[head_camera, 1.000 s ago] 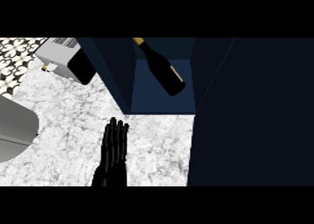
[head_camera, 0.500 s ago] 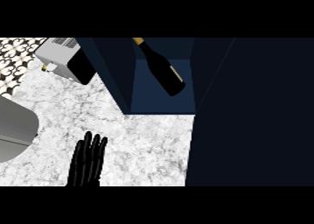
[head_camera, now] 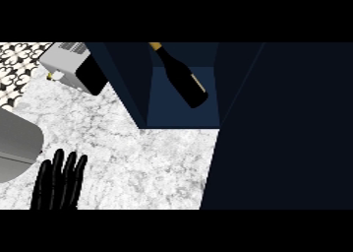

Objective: Pick up the wine, place it into the cabinet and close the cabinet

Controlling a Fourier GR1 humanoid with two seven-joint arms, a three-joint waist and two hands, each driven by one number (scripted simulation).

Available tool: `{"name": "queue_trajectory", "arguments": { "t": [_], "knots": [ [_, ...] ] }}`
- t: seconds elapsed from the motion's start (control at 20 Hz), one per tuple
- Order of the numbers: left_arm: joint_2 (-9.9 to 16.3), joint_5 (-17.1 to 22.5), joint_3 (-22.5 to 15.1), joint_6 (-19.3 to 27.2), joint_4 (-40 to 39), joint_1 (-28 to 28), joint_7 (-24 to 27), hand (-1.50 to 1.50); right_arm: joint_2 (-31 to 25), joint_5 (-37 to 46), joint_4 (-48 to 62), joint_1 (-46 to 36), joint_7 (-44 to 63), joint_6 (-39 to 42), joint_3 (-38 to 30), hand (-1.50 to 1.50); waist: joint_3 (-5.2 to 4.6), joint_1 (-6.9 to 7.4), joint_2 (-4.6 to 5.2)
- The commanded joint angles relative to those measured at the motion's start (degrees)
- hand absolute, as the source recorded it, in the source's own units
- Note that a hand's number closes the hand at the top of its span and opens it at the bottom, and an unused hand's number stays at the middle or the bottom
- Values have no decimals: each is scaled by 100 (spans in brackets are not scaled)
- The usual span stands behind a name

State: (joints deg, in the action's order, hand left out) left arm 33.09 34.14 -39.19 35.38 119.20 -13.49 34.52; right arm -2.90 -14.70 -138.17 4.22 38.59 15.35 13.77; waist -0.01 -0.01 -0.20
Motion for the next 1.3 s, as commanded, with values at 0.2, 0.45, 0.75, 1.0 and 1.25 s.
{"name": "queue_trajectory", "arguments": {
  "t": [0.2,0.45,0.75,1.0,1.25],
  "knots": [
    [410,675,1029,-725,130,-536,226,-150,-23,-274,-946,158,646,186,1317,150,-15,52,-20],
    [777,1174,1893,-1223,236,-873,125,-150,-46,161,-894,511,291,305,2088,150,-3,5,-13],
    [1181,1530,2466,-1871,228,-1307,82,-150,285,842,-1085,158,696,-377,3021,150,-17,5,-50],
    [1207,1634,2856,-2199,-19,-1404,117,-150,287,1513,-640,-378,538,-1536,4117,150,-18,10,-49],
    [1412,1825,3201,-2228,247,-1362,-238,-150,281,2155,-167,-767,188,-2190,4545,150,-12,9,-49]
  ]
}}
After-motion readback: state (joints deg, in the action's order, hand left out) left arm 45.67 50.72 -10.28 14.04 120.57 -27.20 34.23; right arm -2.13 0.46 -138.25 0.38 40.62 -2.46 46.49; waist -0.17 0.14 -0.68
